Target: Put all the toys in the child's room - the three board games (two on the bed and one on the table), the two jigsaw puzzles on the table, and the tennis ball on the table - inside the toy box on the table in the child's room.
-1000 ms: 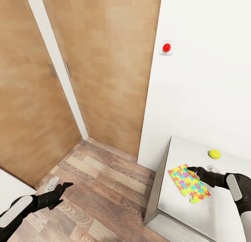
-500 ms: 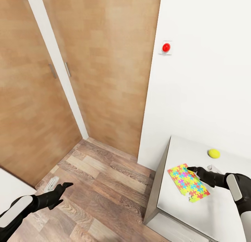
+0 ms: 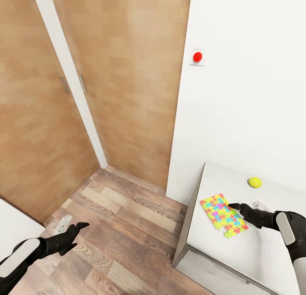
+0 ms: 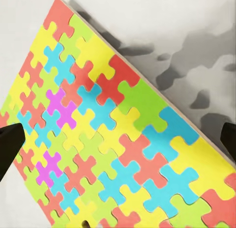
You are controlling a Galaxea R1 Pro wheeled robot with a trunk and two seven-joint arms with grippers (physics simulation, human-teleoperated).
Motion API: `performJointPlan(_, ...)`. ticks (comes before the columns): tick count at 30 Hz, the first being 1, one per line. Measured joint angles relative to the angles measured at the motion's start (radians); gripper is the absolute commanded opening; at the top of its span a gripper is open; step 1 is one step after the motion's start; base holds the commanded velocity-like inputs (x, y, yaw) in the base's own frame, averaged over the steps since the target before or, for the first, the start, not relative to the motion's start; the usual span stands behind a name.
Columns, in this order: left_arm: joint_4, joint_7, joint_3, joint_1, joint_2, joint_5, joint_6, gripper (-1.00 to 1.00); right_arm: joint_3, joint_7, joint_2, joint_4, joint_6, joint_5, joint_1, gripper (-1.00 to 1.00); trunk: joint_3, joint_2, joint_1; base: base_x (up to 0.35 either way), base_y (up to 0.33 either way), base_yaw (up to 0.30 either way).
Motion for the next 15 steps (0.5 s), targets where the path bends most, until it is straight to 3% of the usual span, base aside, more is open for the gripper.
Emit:
performJointPlan(7,0.000,0.000,0.000,0.000,0.000,0.000,0.000,1.00,0.000,0.000,0.000,0.000,0.000,0.000,0.000,1.00,0.001,0.000,0.000,-0.013,-0.006,0.075)
performJointPlan(15,0.000,0.000,0.000,0.000,0.000,0.000,0.000,1.00,0.000,0.000,0.000,0.000,0.000,0.000,0.000,1.00,0.006,0.000,0.000,-0.004,-0.002,0.168)
